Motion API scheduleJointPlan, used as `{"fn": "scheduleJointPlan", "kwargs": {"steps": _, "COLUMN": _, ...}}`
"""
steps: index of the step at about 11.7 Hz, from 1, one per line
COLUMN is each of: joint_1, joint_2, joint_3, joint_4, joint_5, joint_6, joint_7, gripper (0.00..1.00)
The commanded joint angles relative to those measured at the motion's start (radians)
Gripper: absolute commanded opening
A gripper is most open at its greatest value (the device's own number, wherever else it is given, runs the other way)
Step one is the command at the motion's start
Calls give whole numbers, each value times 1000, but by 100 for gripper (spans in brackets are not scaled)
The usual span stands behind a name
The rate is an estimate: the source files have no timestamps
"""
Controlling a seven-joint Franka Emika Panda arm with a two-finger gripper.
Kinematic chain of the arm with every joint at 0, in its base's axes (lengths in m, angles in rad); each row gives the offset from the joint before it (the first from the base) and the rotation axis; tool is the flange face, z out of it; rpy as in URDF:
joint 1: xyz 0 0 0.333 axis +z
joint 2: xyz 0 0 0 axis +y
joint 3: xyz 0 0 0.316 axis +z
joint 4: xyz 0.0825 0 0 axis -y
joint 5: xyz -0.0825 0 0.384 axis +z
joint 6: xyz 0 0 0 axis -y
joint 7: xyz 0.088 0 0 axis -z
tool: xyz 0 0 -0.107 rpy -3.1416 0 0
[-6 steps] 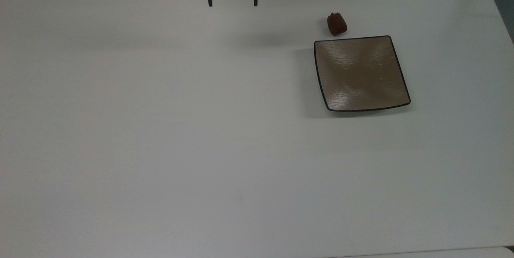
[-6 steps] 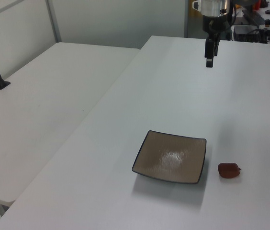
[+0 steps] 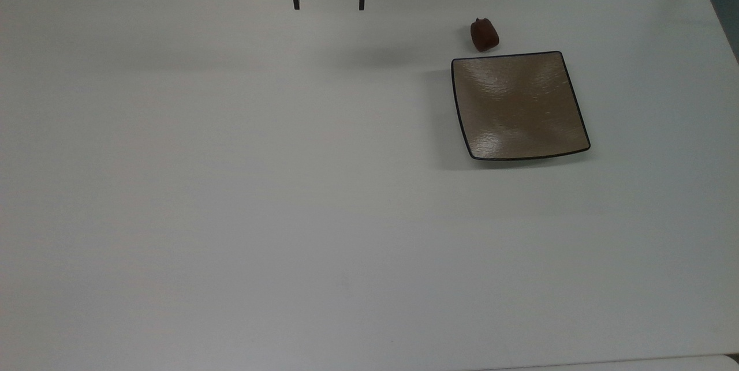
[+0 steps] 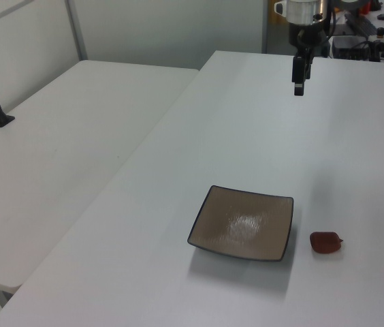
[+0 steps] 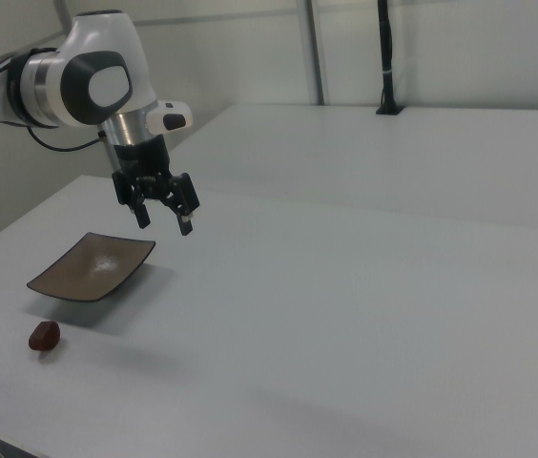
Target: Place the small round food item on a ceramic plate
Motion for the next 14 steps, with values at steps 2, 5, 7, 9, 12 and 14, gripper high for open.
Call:
{"fn": "scheduleJointPlan", "kwargs": {"steps": 2, "joint_1": 22, "joint_2": -27, "joint_3": -17, "joint_4": -35, "joint_5": -16, "joint_6": 37, "joint_7": 12, "gripper": 100}}
{"fn": "scheduleJointPlan", "kwargs": {"steps": 5, "joint_1": 23, "joint_2": -27, "joint_3": -17, "joint_4": -44, "joint_5": -15, "joint_6": 38, "joint_7": 9, "gripper": 100}}
{"fn": "scheduleJointPlan", "kwargs": {"steps": 7, "joint_1": 23, "joint_2": -28, "joint_3": -16, "joint_4": -55, "joint_5": 2, "joint_6": 76, "joint_7": -32, "gripper": 100}}
{"fn": "scheduleJointPlan", "kwargs": {"steps": 9, "joint_1": 34, "joint_2": -31, "joint_3": -6, "joint_4": -104, "joint_5": 28, "joint_6": 122, "joint_7": -37, "gripper": 100}}
{"fn": "scheduleJointPlan", "kwargs": {"steps": 12, "joint_1": 54, "joint_2": -30, "joint_3": 67, "joint_4": -112, "joint_5": 114, "joint_6": 127, "joint_7": -57, "gripper": 100}}
{"fn": "scheduleJointPlan", "kwargs": {"steps": 14, "joint_1": 55, "joint_2": -30, "joint_3": 148, "joint_4": -127, "joint_5": 122, "joint_6": 126, "joint_7": -48, "gripper": 100}}
